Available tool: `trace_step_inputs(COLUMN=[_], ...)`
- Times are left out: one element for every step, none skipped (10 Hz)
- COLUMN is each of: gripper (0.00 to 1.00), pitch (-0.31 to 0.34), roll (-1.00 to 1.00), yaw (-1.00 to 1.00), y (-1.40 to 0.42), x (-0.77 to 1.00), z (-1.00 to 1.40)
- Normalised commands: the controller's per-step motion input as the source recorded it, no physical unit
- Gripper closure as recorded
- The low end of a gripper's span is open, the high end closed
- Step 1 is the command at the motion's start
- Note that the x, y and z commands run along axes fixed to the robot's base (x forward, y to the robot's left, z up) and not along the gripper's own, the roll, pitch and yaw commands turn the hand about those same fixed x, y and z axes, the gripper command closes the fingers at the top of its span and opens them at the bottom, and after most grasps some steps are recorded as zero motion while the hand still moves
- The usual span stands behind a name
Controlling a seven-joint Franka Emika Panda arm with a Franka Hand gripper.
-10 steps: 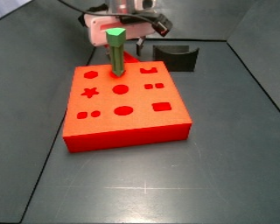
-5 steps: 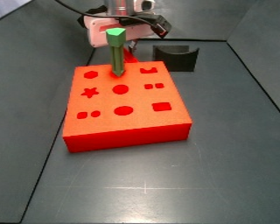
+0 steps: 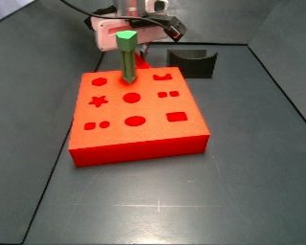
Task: Pick up the arch object. Move up. Place the arch object on the fixture. Regrasp the arch object. Move to above the board. Insert the arch object.
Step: Pick up the arch object, then move up, then place the arch object on the fixture.
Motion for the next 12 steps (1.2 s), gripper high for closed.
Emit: trace_step_inputs(gripper=[1.00, 1.00, 1.00, 1.00, 1.00, 1.00, 1.00, 1.00, 1.00, 1.00, 1.00, 1.00], pitch=[0.000, 0.000, 0.000, 0.000, 0.004, 0.019, 0.030, 0.045, 0.052, 0.000, 0.002, 0.013], roll=[0.00, 0.00, 0.00, 0.00, -0.01, -0.01, 0.01, 0.02, 0.03, 0.00, 0.01, 0.01], yaw=[0.00, 0.00, 0.00, 0.00, 0.03, 0.03, 0.02, 0.02, 0.02, 0.00, 0.00, -0.01], y=[0.00, 0.00, 0.00, 0.00, -0.05, -0.05, -0.03, -0.02, -0.01, 0.00, 0.00, 0.00], x=[0.00, 0.00, 0.00, 0.00, 0.00, -0.02, -0.02, -0.01, -0.01, 0.00, 0.00, -0.01], z=[0.00, 0.00, 0.00, 0.83, 0.80, 0.73, 0.58, 0.44, 0.30, 1.00, 1.00, 1.00])
